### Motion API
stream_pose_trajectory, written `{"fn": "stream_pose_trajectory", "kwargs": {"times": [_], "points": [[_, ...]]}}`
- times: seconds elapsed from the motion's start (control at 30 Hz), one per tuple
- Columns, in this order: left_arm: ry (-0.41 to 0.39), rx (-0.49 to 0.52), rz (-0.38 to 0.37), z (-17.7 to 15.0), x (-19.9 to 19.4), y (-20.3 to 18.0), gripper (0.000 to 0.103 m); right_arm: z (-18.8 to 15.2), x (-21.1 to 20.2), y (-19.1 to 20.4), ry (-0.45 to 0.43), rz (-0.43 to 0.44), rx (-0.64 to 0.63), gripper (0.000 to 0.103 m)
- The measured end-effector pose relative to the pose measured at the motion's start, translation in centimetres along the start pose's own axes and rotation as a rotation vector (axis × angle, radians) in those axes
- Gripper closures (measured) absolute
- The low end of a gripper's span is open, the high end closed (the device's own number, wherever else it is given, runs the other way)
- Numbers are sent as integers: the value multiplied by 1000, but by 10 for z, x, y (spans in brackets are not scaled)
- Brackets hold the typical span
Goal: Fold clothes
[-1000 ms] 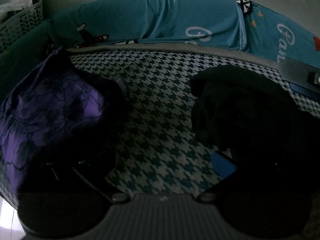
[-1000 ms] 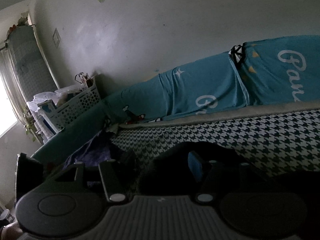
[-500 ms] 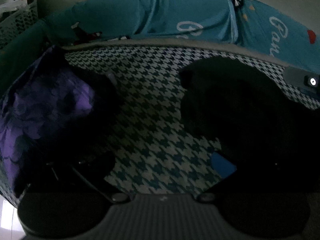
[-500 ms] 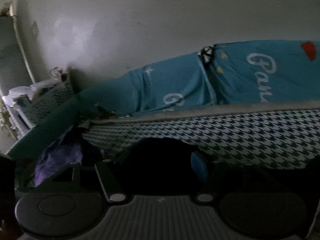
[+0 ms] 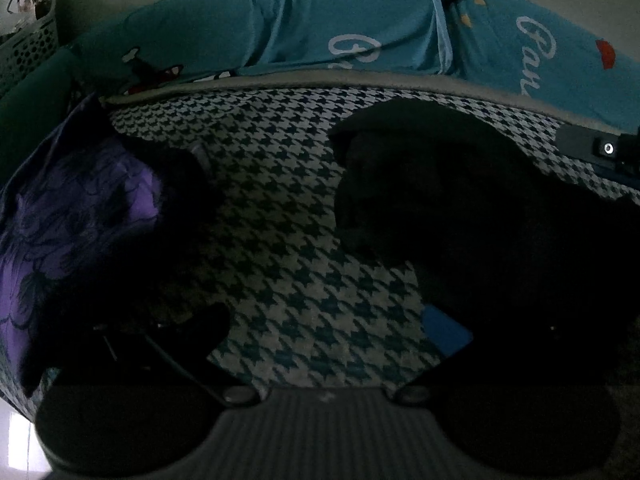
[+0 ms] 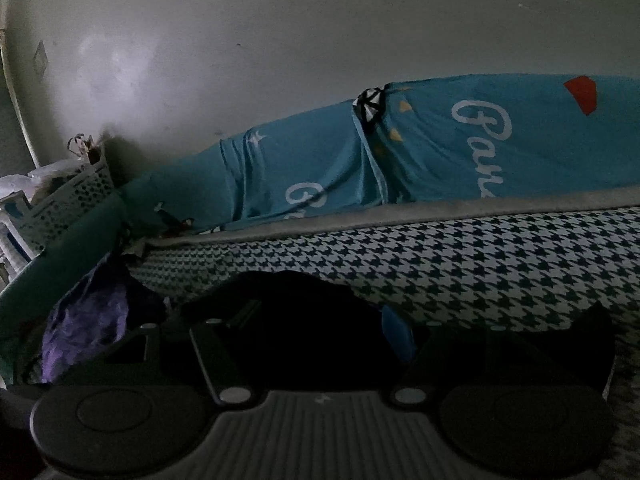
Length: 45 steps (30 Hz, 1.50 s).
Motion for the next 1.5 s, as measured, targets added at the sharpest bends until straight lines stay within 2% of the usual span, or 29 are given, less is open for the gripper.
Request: {"fn": "stream_pose_trajectory", "kwargs": {"times": [0.53,1.5], "points": [[-14,36,-12,-3,-5,-19,0,-6,-10,-31,14,-80,30,38],[21,62,11,-10,1,-26,0,-10,-6,-31,41,-87,11,38]]}}
Point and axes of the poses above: each gripper's, at about its wrist camera, not at the fingertips, and x roughly the way its jaws point, y to its left, z to its top, the point moved 4 cm from there along x, roughly the way its jaws point, and after that the axes turned 8 degrees about -x, right-handed, at the moved point
